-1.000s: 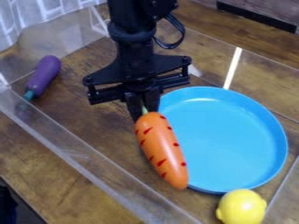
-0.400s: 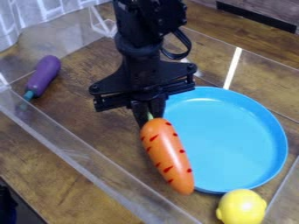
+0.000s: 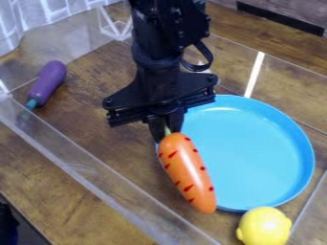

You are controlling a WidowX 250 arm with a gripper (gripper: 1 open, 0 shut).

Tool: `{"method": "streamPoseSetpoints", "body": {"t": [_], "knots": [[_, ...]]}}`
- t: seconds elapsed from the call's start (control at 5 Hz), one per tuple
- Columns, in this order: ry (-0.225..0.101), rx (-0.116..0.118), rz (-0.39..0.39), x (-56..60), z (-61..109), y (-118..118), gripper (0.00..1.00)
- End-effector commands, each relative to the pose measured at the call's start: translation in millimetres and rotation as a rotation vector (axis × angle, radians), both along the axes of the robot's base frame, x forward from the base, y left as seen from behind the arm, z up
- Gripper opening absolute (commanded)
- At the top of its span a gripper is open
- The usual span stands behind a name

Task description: Put the carrot on the blue tray

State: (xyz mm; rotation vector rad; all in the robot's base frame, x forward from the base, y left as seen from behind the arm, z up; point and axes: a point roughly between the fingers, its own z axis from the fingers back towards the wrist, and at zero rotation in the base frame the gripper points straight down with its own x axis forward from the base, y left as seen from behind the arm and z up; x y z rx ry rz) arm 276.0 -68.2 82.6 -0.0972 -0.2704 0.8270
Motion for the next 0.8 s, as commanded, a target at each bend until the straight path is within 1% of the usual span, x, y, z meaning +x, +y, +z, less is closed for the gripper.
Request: {"method": "streamPoseSetpoints", "body": {"t": [0.0,0.4,0.6], "knots": [[-0.053,-0.016,0.008,14.6,16.4,-6.5,0.0],[-0.084,0.009,-0.005,16.2,13.3,-2.5,0.0],[-0.115,0.02,-0.011,17.3,17.3,0.0,0.0]]}}
